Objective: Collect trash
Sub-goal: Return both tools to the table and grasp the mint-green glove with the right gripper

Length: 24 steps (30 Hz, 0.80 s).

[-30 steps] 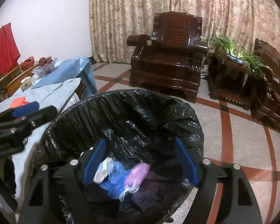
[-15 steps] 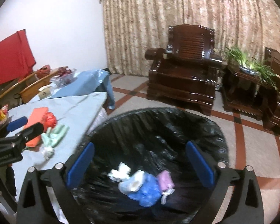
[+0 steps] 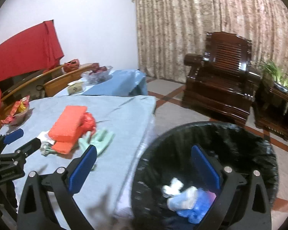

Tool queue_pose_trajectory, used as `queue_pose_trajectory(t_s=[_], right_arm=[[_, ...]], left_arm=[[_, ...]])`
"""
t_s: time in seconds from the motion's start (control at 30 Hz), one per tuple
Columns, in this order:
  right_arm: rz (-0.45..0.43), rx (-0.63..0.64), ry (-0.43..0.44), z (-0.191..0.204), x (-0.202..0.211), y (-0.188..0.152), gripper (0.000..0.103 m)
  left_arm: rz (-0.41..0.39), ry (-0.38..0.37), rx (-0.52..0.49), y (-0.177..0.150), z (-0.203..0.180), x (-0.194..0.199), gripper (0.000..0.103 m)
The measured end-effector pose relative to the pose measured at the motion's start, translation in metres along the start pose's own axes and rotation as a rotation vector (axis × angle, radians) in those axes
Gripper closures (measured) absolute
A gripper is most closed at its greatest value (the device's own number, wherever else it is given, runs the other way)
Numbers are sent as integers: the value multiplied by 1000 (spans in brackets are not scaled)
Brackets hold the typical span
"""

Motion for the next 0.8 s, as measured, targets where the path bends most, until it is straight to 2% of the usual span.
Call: queue_pose_trajectory(t_s=[0.3,0.57,0.8], right_arm=[[30,58,56,57,-41,-4,6],[105,77,50,79,-88,-17,6],[174,88,42,94,-125,-30,9]], left_arm=[[9,84,43,-8,48,-4,9],[33,125,65,-18,73,-15,9],[52,132,66,-24,79,-28,9]])
Point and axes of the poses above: each gripper's, at about its wrist camera, not at the fingertips, and x roughly against the way its jaws point, z to its left, y to its top, the point moved 2 cm from there along -x, roughly the way its jaws point, and after that the axes turned 2 degrees about -z, right-handed, at the moved point
